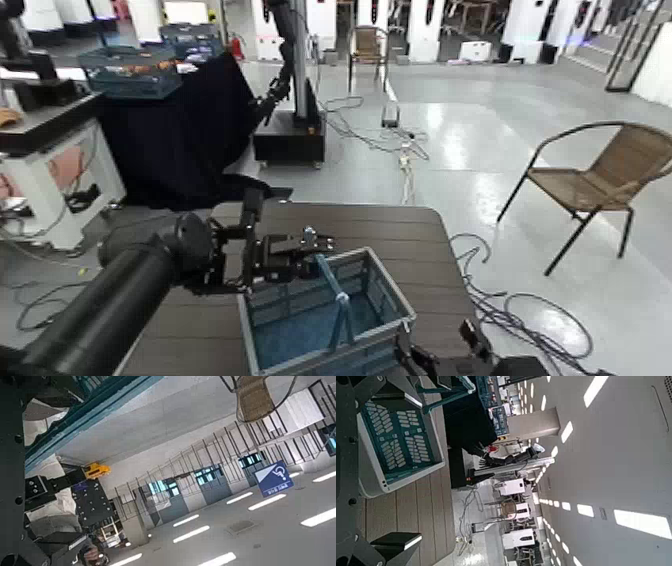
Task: Place the crate on the table.
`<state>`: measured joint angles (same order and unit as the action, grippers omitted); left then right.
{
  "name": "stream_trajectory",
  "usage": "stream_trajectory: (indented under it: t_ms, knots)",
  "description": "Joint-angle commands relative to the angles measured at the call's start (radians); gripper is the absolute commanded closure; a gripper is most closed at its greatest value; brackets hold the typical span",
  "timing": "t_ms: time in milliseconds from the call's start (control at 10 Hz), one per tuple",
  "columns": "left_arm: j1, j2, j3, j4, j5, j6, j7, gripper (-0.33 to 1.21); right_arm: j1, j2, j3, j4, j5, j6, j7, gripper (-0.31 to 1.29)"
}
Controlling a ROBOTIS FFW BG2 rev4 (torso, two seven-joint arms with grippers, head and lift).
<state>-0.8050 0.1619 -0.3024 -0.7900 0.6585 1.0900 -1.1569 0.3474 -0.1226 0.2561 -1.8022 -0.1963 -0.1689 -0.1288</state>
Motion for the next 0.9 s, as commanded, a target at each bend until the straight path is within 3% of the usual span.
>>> stream_trajectory:
  t_ms: [100,300,500,600,800,900]
  knots:
    - [0.030,0.005,0.042,-0.063,-0.037,-0.022,0.011,0.10,0.002,0.001,-0.003,-0.003,0.000,0.005,0.000,0.15]
    - [0.086,0.025,0.101,-0.199,-0.112,-0.071,0.066,0.10,0.010,0.003,-0.009,-0.006,0.000,0.008,0.000,0.15]
    - [0.153,0.059,0.127,-0.337,-0.091,-0.113,0.120,0.10,0.015,0.004,-0.017,-0.011,0.002,0.009,-0.002,0.15]
    - [0.207,0.082,0.138,-0.416,-0.025,-0.124,0.184,0.10,0.015,0.006,-0.015,-0.011,0.002,0.011,-0.002,0.15]
    - [0.366,0.139,0.186,-0.610,0.182,-0.160,0.448,0.10,0.013,0.006,-0.012,-0.011,0.000,0.011,-0.002,0.15]
    - [0.446,0.134,0.229,-0.683,0.225,-0.182,0.519,0.10,0.015,0.008,-0.014,-0.011,0.000,0.006,-0.002,0.15]
